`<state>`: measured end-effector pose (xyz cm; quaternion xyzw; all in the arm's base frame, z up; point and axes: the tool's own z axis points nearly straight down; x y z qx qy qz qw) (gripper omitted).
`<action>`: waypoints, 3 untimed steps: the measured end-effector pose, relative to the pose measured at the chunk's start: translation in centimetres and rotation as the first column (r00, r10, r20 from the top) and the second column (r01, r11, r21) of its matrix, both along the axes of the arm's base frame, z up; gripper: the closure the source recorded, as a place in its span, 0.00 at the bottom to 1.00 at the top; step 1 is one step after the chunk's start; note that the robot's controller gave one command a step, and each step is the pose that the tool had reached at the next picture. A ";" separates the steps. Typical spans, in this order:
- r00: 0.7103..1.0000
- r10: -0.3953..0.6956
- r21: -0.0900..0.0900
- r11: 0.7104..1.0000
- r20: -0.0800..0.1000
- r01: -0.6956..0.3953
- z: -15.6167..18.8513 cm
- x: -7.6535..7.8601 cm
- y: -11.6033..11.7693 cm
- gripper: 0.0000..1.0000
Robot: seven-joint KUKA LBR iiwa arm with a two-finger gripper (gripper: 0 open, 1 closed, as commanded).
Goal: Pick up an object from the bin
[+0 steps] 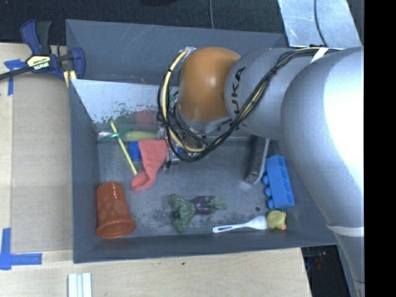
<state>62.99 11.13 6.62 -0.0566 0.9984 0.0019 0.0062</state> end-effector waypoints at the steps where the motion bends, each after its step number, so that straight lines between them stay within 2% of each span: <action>1: 1.000 -0.001 0.000 1.000 0.000 0.001 0.0 0.0 0.0 1.00; 2: 1.000 -0.002 0.001 1.000 0.005 0.002 4.3 0.1 0.0 1.00; 3: 1.000 -0.003 0.001 1.000 0.000 0.003 1.0 -0.1 -0.1 1.00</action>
Offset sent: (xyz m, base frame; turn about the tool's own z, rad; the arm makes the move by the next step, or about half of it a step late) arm -0.0001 0.0000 0.0423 0.0003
